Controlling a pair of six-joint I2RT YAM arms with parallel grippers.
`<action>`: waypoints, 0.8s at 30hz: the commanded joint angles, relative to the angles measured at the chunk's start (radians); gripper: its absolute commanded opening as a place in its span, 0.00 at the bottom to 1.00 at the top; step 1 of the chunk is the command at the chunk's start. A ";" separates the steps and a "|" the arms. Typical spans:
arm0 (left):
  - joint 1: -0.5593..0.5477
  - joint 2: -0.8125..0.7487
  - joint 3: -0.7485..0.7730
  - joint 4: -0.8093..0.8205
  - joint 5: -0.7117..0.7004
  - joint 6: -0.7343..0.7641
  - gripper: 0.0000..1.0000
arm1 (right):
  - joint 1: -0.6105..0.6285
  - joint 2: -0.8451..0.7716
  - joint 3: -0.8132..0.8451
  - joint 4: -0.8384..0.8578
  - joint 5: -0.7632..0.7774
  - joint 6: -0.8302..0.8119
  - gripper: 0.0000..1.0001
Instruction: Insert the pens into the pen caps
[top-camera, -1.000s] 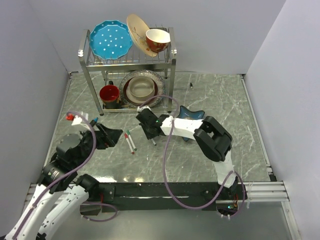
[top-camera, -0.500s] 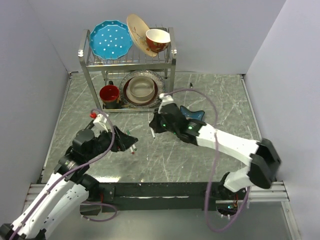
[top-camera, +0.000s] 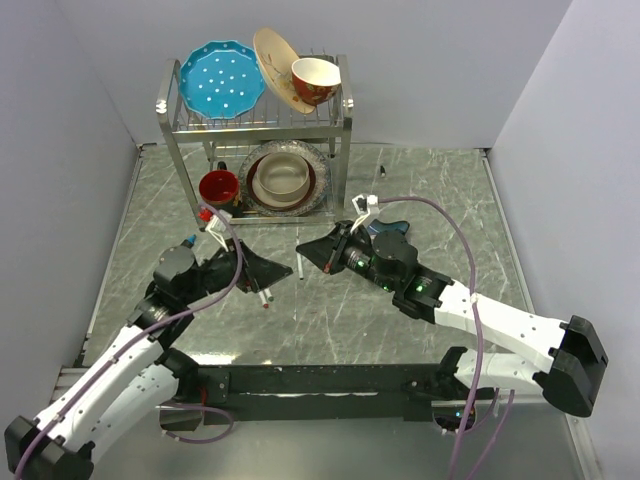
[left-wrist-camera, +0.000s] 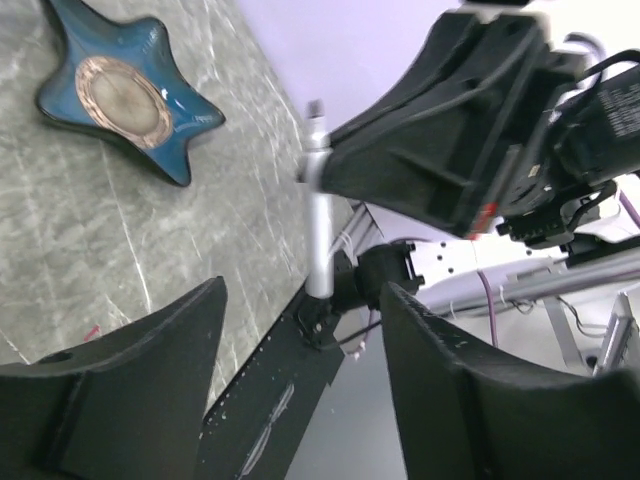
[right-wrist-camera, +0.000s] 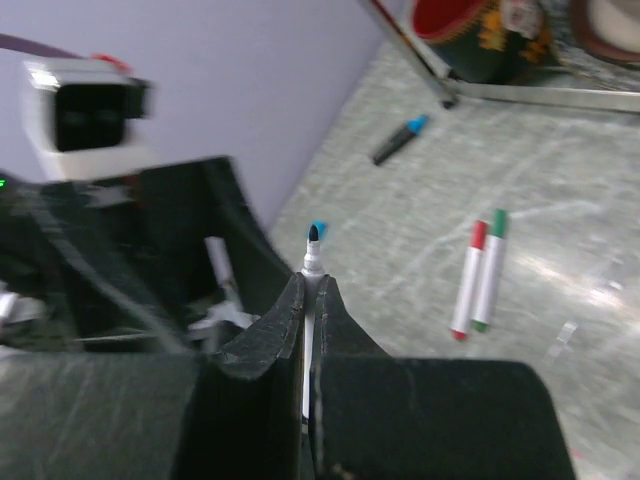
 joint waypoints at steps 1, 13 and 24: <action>0.001 0.047 -0.012 0.133 0.093 -0.017 0.65 | 0.019 -0.015 0.005 0.133 -0.030 0.046 0.00; 0.002 0.115 0.027 0.211 0.139 -0.047 0.52 | 0.051 0.003 0.015 0.162 -0.030 0.071 0.00; 0.001 0.152 -0.039 0.397 0.218 -0.163 0.07 | 0.059 -0.003 -0.012 0.188 0.017 0.088 0.00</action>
